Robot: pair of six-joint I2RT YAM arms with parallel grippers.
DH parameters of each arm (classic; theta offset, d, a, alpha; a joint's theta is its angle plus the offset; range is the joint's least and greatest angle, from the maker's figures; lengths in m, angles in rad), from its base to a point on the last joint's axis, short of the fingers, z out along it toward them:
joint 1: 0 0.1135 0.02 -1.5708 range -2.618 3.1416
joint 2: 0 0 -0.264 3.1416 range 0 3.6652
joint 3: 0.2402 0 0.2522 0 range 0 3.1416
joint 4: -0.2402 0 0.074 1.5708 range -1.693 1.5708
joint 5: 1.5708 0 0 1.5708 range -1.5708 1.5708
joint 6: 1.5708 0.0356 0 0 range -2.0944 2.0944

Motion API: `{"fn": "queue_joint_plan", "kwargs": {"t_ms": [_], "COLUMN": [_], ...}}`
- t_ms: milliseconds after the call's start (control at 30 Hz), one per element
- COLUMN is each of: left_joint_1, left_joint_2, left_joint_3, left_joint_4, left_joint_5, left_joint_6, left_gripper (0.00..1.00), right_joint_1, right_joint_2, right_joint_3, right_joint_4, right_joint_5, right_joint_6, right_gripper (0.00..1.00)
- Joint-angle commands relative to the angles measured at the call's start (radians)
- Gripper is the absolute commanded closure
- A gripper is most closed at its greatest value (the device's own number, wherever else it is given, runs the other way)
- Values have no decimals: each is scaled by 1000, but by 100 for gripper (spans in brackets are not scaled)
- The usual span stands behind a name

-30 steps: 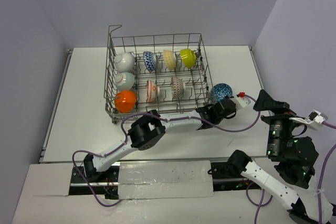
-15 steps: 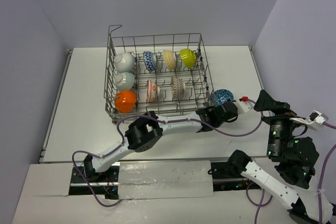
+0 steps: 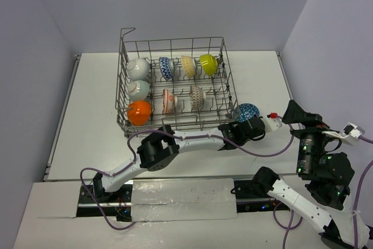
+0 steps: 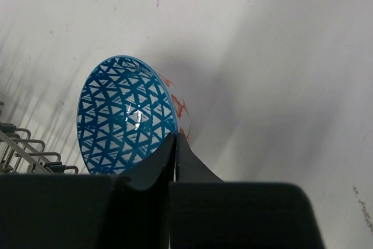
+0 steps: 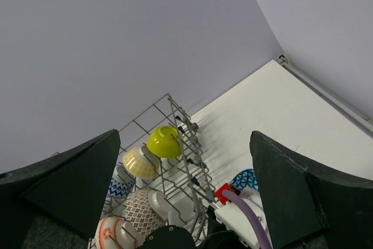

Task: Load the bowls into the dish rack
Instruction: Pick up the bowl from the center of the board.

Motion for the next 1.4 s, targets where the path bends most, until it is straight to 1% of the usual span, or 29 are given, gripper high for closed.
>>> {"fn": "queue_joint_plan", "kwargs": {"t_ms": [0,200,500,600,800,900,967,1033,1233,1367], "left_joint_1": [-17,-27,-31,-31,-31,-31,-31,-30,-30,-28], "left_joint_2": [-49,-46,-25,-25,-29,-29,-23,-14,12,46], "left_joint_3": [1,-7,18,21,24,29,36,53,76,110], "left_joint_4": [0,3,-10,-13,-27,-41,-47,-59,-84,-107], "left_joint_5": [-18,-28,-43,-34,0,18,20,23,37,29], "left_joint_6": [24,27,37,37,30,26,26,27,27,29], "left_gripper": [95,91,82,77,73,67,61,59,59,61], "right_joint_1": [13,12,13,15,16,18,19,19,21,24], "right_joint_2": [-12,-12,-12,-10,-12,-13,-12,-15,-15,-16], "right_joint_3": [-7,-5,-5,-5,-7,-7,-5,-7,-7,-8], "right_joint_4": [32,34,32,32,32,34,32,32,32,32], "right_joint_5": [30,28,34,33,36,39,39,39,43,48], "right_joint_6": [-6,-7,-9,-10,-10,-12,-12,-12,-12,-13], "right_gripper": [0,0,0,0,0,0,0,0,0,0]}}
